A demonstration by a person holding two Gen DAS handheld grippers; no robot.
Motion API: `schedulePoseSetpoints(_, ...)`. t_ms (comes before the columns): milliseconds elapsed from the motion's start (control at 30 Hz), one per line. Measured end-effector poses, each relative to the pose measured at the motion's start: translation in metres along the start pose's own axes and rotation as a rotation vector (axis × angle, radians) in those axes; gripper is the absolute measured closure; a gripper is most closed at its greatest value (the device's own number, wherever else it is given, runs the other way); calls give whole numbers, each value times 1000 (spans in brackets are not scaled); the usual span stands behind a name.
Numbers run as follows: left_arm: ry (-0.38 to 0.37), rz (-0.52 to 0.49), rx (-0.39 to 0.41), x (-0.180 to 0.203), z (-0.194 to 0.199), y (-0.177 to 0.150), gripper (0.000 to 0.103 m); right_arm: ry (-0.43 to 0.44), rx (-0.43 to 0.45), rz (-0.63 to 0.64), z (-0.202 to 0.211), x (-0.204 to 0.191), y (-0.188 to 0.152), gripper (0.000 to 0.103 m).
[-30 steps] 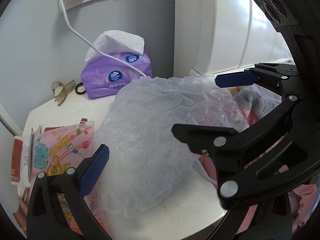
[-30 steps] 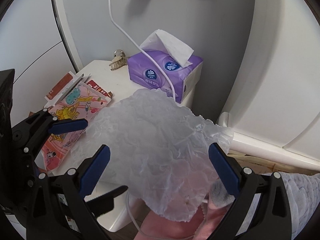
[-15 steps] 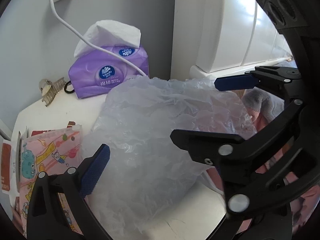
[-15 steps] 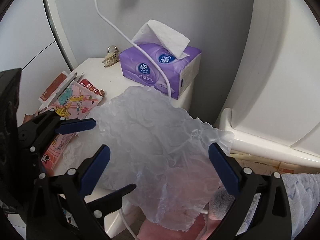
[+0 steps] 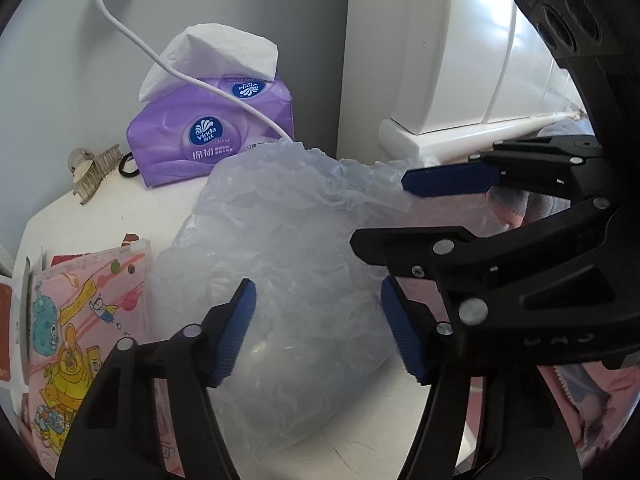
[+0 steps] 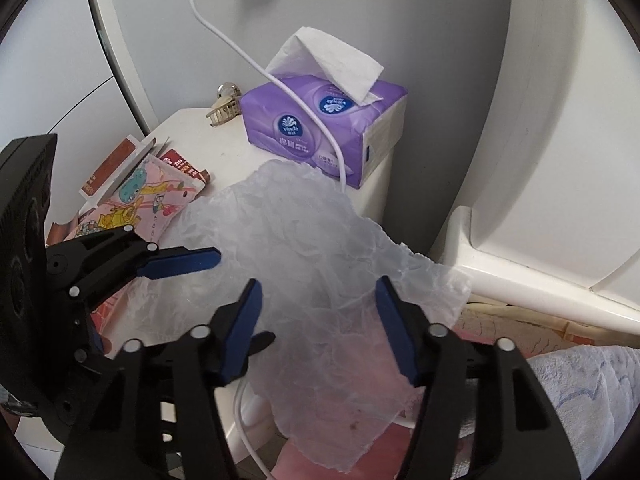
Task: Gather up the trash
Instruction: 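Lower the right gripper onto the clear bubble wrap and close on it, then lift the bubble wrap with the right gripper and carry it over the bin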
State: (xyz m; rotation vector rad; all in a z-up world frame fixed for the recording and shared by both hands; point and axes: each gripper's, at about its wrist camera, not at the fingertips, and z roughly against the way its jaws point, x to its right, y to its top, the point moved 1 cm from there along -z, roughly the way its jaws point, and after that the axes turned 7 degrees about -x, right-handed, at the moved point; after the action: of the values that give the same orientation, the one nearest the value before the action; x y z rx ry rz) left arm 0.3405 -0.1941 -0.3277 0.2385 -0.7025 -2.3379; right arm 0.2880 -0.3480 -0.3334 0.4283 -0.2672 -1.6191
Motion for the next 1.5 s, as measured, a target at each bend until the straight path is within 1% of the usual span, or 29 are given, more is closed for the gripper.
schedulePoseSetpoints(167,-6,-5,4,0,-3,0,56,3,-5,-11,-2,6,-3,60)
schedulePoseSetpoints(267,-11,-4,8,1,-4,0,62,-3,-4,-16,-2,9,-5,67)
schedulePoseSetpoints(333,-12,-2,11,1,-3,1,65,-4,-4,-19,-2,11,-5,70)
schedulePoseSetpoints(400,-4,6,13,-1,-3,1,76,-8,-2,-21,-2,13,-6,70)
schedulePoseSetpoints(467,-14,19,13,-4,-2,0,77,-7,-2,-24,-2,14,-6,74)
schedulePoseSetpoints(600,-7,15,10,-5,-2,-2,77,-3,-1,-28,-3,14,-8,76)
schedulePoseSetpoints(667,-1,16,11,-3,-1,-2,78,-3,0,-31,-4,14,-8,81)
schedulePoseSetpoints(767,7,21,16,-1,1,-5,80,3,2,-30,-4,14,-10,84)
schedulePoseSetpoints(900,16,22,24,2,3,-6,86,18,2,-24,-2,13,-12,91)
schedulePoseSetpoints(967,21,24,26,2,4,-6,92,22,9,-26,0,14,-13,95)
schedulePoseSetpoints(1133,26,27,27,5,9,-6,93,38,23,-24,7,12,-15,97)
schedulePoseSetpoints(1200,32,30,31,5,11,-6,96,45,28,-24,10,11,-15,98)
schedulePoseSetpoints(1500,43,39,51,15,26,-10,100,52,56,-8,28,1,-19,98)
